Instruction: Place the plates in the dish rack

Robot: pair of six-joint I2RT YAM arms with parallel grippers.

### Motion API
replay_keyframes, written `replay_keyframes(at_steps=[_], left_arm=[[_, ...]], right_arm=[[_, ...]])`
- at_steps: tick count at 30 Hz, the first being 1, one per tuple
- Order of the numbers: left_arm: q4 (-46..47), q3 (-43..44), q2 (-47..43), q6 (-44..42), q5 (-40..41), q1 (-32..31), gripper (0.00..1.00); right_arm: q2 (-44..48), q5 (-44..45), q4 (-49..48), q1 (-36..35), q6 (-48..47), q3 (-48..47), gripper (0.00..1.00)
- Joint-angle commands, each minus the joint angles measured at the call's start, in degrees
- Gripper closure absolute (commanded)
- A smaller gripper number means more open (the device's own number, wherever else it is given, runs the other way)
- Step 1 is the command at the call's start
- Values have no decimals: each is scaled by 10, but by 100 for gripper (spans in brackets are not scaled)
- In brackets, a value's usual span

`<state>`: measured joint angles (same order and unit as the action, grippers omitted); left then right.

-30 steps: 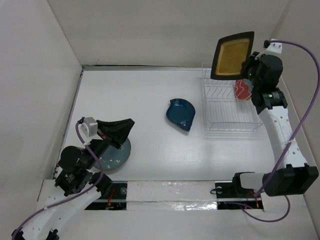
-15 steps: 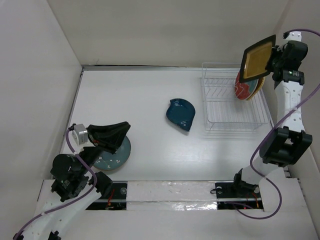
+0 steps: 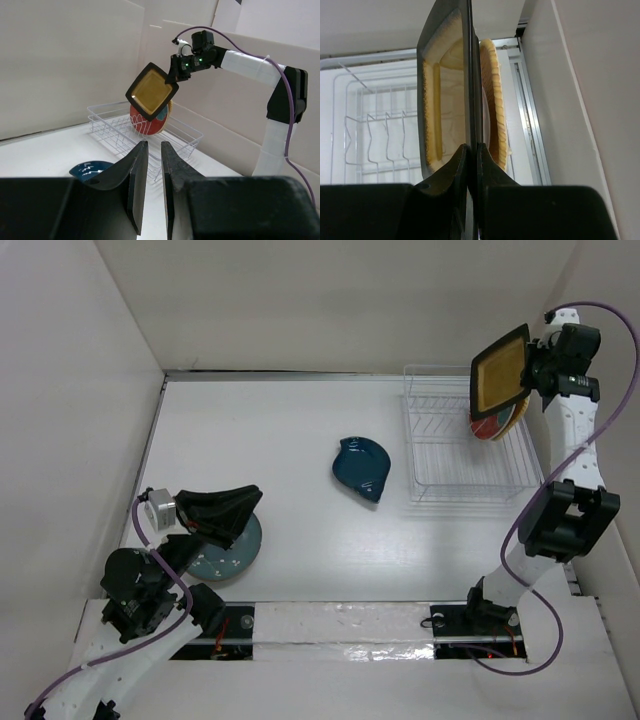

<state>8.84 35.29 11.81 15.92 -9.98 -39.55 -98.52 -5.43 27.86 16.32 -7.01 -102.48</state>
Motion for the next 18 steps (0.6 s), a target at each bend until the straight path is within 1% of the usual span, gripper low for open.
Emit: replay_keyframes(at_steps=[1, 4, 6, 9, 10, 13, 18], left_arm=[[26, 13, 4, -1, 2, -4, 85], [27, 14, 1, -2, 2, -4, 85], [26, 14, 5, -3, 4, -4, 85], [25, 13, 9, -3, 2, -4, 85], [26, 13, 8, -3, 3, -4, 85], [26, 13, 9, -3, 3, -4, 85], [28, 13, 9, -2, 1, -4, 85]], right_arm=[[3, 11, -79, -22, -20, -28, 100], [-11, 38, -74, -43, -36, -32, 100], [-20, 51, -72, -43, -43, -33, 100], [-32, 52, -69, -48, -45, -40, 100], [-31, 71, -71, -48, -47, -36, 100], [-21, 79, -82, -48, -51, -28, 100], [-2, 75, -90, -43, -44, -37, 100]])
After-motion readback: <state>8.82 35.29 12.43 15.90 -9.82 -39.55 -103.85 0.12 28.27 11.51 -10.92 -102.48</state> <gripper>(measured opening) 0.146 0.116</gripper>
